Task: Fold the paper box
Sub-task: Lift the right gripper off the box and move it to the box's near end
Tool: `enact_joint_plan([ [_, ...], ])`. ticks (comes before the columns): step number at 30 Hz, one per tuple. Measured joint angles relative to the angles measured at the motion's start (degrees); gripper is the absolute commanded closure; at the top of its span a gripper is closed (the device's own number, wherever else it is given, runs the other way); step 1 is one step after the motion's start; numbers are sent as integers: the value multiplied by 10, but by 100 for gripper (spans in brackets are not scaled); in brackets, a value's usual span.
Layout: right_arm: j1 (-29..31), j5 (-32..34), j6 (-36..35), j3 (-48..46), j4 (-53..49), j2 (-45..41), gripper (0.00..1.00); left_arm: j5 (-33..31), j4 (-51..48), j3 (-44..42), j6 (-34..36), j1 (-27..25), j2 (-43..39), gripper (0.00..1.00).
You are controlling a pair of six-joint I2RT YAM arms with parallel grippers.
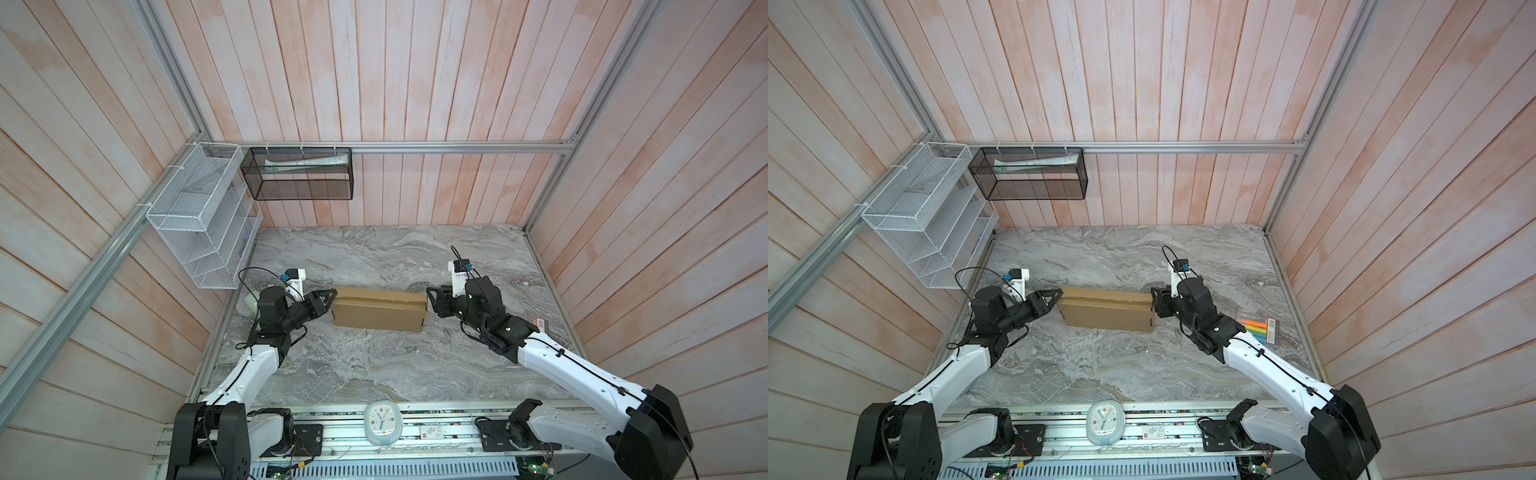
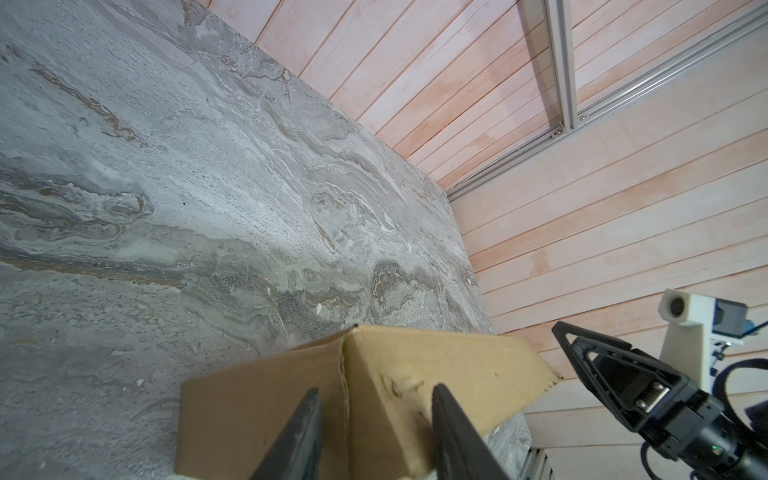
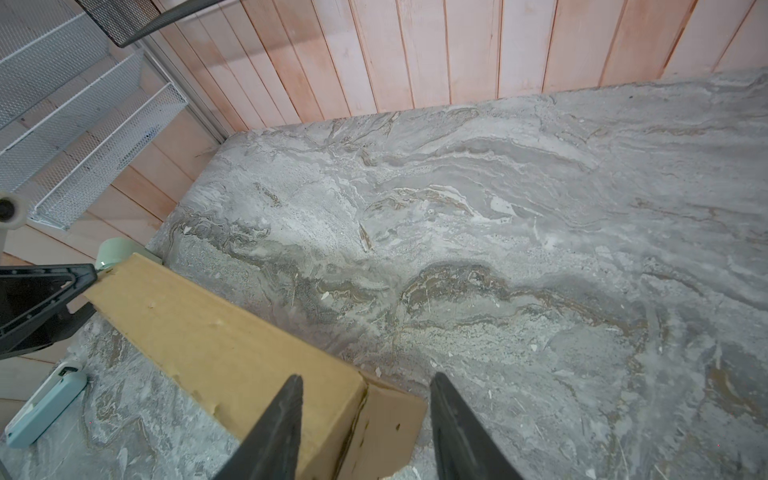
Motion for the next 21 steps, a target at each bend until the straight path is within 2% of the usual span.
enact_joint_plan([
  [16,0,-42,51,-26,30,0,53,0,0,0,4,-2,2,55],
  [21,0,-46,55,-36,37,0,58,0,0,0,4,-5,3,55],
])
